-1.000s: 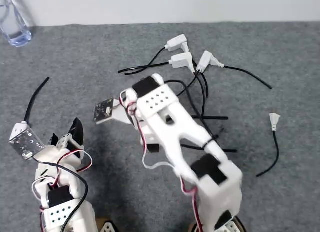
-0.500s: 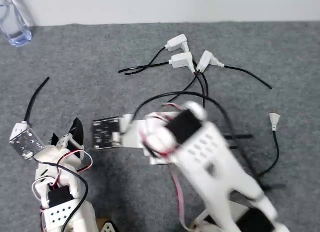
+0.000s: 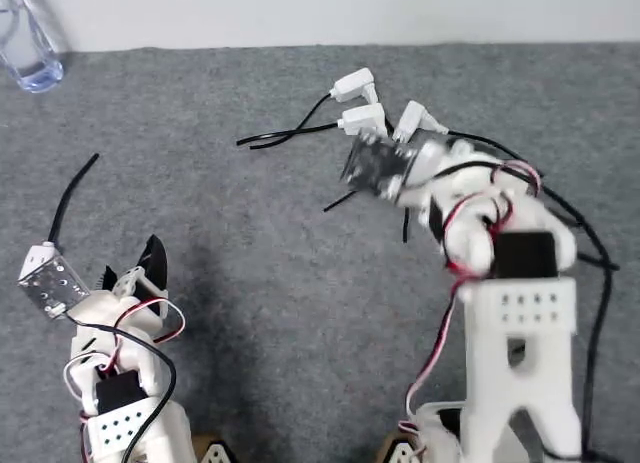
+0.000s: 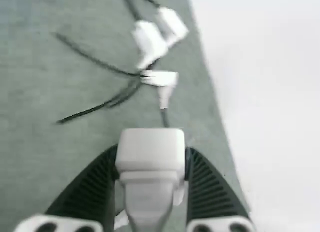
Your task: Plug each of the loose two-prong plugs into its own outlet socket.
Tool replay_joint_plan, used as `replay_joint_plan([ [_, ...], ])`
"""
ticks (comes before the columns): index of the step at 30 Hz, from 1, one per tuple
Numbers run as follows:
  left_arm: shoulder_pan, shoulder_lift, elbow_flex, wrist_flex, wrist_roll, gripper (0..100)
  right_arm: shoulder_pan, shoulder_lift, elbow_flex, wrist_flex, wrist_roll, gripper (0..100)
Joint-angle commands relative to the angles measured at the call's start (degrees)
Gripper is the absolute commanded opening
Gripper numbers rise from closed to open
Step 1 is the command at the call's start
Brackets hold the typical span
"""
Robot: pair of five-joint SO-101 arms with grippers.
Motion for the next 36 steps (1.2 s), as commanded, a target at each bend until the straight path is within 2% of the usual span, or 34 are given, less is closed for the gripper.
replay_joint_plan([
  [1, 0.4, -0.4, -0.3, 1.6, -0.8, 29, 3.2, 4.3, 1.6, -18.7, 0.8, 0.9],
  [9, 0.4, -0.4, -0.3, 1.6, -0.8, 29, 1.7, 23.1, 1.7, -48.1, 0.8, 0.9],
  [16, 1.8, -0.2, -0.3, 1.6, -0.8, 29, -0.6, 46.2, -2.5, -74.8, 0.8, 0.9],
  [19, 2.5, -0.2, -0.3, 1.6, -0.8, 29, -1.5, 58.0, -9.5, -80.7, 1.8, 0.9],
  [22, 2.5, -0.2, -0.3, 1.6, -0.8, 29, -2.2, 69.7, -18.4, -83.7, 6.8, 0.8],
  [25, 2.5, -0.2, -0.3, 1.6, -0.8, 29, -2.4, 80.0, -26.4, -89.4, 8.4, 0.8],
  [29, 2.5, -0.2, -0.3, 1.6, -0.8, 29, -3.6, 89.5, -33.3, -98.8, 8.7, 0.8],
  [33, 2.6, -0.2, -0.3, 1.6, -0.8, 29, -5.1, 95.4, -37.5, -106.2, 13.3, 1.7],
  [36, 2.6, -0.2, -0.3, 1.6, -0.8, 29, -5.8, 98.9, -38.3, -113.5, 13.3, 14.1],
])
